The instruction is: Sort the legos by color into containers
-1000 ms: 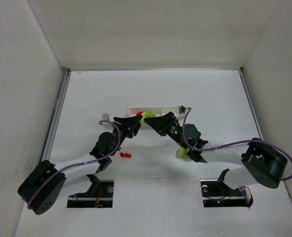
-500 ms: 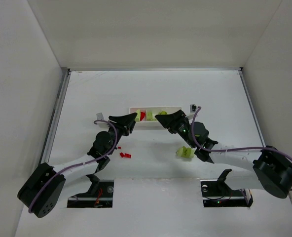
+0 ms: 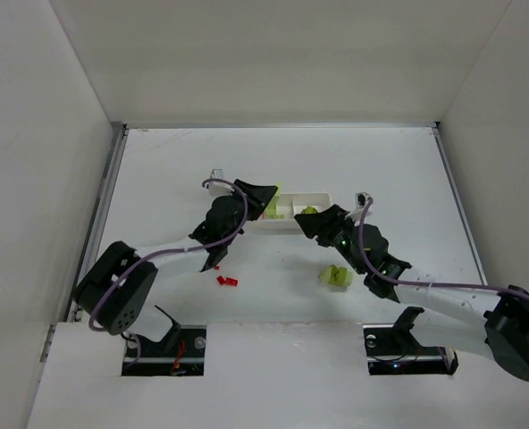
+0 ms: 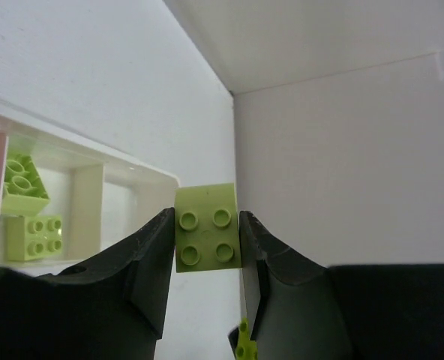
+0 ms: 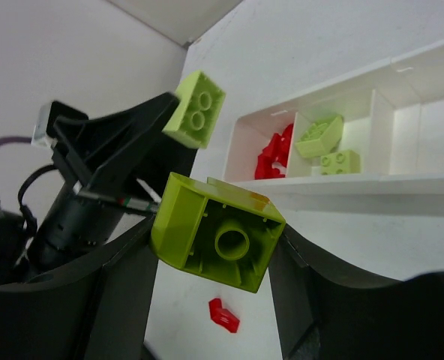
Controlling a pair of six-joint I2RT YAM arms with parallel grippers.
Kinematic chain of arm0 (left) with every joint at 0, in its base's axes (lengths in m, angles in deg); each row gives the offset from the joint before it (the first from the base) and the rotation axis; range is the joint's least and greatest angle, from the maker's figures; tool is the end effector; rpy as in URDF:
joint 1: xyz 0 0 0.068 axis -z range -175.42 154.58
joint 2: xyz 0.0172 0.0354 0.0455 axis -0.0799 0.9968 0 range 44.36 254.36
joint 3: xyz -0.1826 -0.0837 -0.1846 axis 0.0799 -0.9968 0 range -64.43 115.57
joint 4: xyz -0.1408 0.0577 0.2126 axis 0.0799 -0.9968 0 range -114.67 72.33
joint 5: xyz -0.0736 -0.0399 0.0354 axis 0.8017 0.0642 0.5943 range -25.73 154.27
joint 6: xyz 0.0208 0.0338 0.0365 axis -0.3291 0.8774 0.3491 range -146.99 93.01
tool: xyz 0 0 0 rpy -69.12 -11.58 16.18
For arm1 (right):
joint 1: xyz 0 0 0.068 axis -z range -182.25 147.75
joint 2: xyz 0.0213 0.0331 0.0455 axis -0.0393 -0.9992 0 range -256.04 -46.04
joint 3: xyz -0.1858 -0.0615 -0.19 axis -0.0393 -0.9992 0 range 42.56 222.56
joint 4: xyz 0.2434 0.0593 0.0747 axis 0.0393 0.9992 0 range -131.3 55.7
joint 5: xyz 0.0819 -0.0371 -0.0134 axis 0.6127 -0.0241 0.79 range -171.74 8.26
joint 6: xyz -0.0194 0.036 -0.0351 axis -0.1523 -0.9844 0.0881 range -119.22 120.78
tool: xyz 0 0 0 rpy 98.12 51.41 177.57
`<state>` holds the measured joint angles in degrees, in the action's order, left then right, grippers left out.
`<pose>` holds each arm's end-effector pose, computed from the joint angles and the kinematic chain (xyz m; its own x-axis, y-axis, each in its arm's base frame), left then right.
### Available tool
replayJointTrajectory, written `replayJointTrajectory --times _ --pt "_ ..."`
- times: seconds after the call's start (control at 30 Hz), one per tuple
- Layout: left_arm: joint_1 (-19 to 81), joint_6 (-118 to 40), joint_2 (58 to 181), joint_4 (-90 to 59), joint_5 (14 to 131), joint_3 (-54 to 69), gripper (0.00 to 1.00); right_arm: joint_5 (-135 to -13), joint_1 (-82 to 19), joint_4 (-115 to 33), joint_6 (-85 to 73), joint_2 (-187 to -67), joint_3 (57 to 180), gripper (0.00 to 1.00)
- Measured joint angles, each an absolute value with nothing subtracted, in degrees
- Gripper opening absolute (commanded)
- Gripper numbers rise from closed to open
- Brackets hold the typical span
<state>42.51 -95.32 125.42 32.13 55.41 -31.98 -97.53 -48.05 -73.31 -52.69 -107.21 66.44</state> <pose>0.2360 -0.1770 0.2324 -0.4454 -0.8170 -0.3662 0.1947 0.3108 -0.9303 0.1684 0.1595 0.2341 -0.4407 0.6559 -0.6128 -0.2466 0.5679 0.7852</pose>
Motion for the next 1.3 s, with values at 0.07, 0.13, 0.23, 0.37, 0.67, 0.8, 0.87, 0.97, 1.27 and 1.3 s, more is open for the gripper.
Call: replayJointTrajectory --times 0.07,0.13,0.23,0.37,0.67,0.8,0.87,0.97,1.27,1.3 --pt "42.5 -94.4 129.5 30.9 55.8 -29.4 0.23 -97.9 -48.1 -72.3 -52.0 -106.4 65.6 0.47" --pt "42.5 -93.8 132.6 29.6 56.2 -27.7 0.25 -98.0 -48.1 -71.5 -51.4 -105.6 64.8 0.47" --pt "42.7 -93.4 136.1 27.5 56.6 -26.0 0.41 -98.1 -48.0 -70.8 -51.0 -104.4 63.9 0.47" --pt "43.1 -93.2 138.0 25.7 57.2 -25.3 0.57 -97.9 -47.5 -70.3 -50.5 -103.4 63.6 0.47" --pt "44.8 -96.0 131.4 26.3 57.6 -29.3 0.52 -96.2 -46.0 -70.4 -50.7 -106.0 64.5 0.47" --pt "47.6 -98.7 123.6 32.4 57.4 -36.9 0.53 -95.0 -44.5 -70.8 -53.2 -108.6 66.2 0.47" --pt "48.9 -99.7 120.9 36.2 57.4 -40.6 0.57 -93.8 -43.4 -71.6 -55.5 -109.9 67.2 0.46" --pt "49.7 -99.6 118.7 41.5 57.4 -44.9 0.62 -91.1 -41.5 -72.9 -59.7 -111.4 68.6 0.46" --pt "49.5 -86.5 113.9 51.5 58.2 -50.6 0.74 -77.7 -38.7 -75.6 -73.4 -113.8 70.6 0.43" --pt "49.5 -84.4 112.9 51.8 58.4 -50.9 0.75 -76.2 -38.7 -75.6 -74.5 -113.8 70.6 0.43"
